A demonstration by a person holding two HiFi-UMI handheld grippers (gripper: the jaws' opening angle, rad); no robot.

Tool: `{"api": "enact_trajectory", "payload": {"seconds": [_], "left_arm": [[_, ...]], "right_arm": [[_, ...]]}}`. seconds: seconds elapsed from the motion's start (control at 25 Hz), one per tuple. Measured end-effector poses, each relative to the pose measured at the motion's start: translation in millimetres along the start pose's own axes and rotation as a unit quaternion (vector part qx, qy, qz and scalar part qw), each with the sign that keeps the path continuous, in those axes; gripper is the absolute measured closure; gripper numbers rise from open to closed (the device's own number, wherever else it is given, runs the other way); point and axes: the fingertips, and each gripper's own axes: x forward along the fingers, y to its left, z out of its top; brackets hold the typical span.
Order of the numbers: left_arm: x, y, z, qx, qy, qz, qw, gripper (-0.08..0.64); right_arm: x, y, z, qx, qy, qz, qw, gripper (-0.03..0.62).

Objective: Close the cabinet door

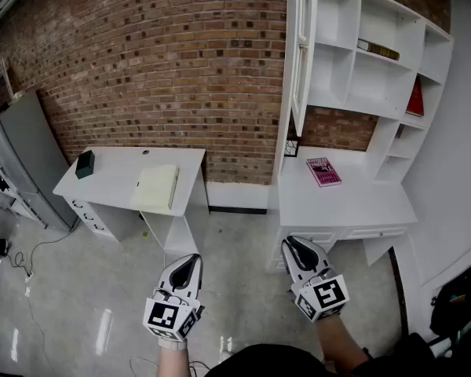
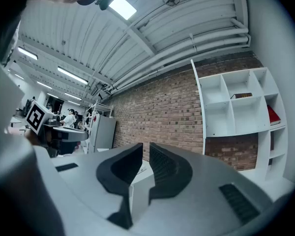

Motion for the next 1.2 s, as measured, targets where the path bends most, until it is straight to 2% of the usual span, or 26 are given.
{"api": "enact_trajectory", "payload": {"seconds": [0.36, 0.64, 0.92, 1.2], "left_arm": [[-19, 48, -6, -0.011, 0.002, 0.000, 0.9999, 0.552], [-28, 89, -11, -0.023, -0.011, -0.010, 0.9996, 0.552], [6, 99, -17, -0.023, -0.007, -0.028, 0.9993, 0.552], [87, 108, -30, -0.011, -0.007, -0.049, 0.9987, 0.552]], "right_arm": [[32, 32, -4, 0.002, 0.003, -0.006, 1.000, 0.538], [54, 40, 8, 0.020, -0.014, -0.030, 0.999, 0.538], [81, 8, -1, 0.026, -0.009, -0.059, 0.998, 0.537], [120, -57, -10, 0.033, -0.025, -0.079, 0.996, 0.538]]}}
